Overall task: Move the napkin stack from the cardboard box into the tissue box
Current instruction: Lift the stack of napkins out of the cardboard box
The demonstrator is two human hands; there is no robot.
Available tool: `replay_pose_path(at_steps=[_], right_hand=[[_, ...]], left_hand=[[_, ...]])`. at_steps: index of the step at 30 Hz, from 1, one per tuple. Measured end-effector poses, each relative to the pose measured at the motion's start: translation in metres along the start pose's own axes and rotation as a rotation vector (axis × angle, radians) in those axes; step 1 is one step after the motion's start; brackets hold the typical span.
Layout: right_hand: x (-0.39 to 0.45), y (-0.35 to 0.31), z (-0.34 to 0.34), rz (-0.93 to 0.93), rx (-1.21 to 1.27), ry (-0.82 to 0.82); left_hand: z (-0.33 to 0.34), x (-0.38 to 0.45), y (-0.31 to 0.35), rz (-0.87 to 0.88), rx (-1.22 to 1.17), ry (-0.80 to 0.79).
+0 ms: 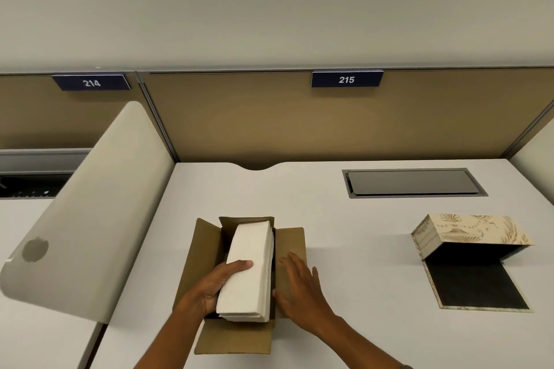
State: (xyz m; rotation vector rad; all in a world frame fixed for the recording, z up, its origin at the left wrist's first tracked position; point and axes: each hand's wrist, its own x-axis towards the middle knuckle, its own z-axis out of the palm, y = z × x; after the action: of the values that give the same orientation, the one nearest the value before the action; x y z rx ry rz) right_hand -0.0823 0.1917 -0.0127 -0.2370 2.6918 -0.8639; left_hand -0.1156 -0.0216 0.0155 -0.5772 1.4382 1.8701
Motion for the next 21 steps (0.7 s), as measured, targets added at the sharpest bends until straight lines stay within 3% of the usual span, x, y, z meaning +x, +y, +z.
replay_pose_path(at_steps=[13, 21], right_hand=[[-0.016, -0.031, -0.059, 0.074, 0.601, 0.136], [-0.038, -0.012, -0.086, 0.244, 0.938, 0.249]], left_hand=[[0.051, -0.037, 0.007, 0.153, 0.002, -0.098], [0.098, -0.043, 0.002, 0.218, 0.069, -0.199]])
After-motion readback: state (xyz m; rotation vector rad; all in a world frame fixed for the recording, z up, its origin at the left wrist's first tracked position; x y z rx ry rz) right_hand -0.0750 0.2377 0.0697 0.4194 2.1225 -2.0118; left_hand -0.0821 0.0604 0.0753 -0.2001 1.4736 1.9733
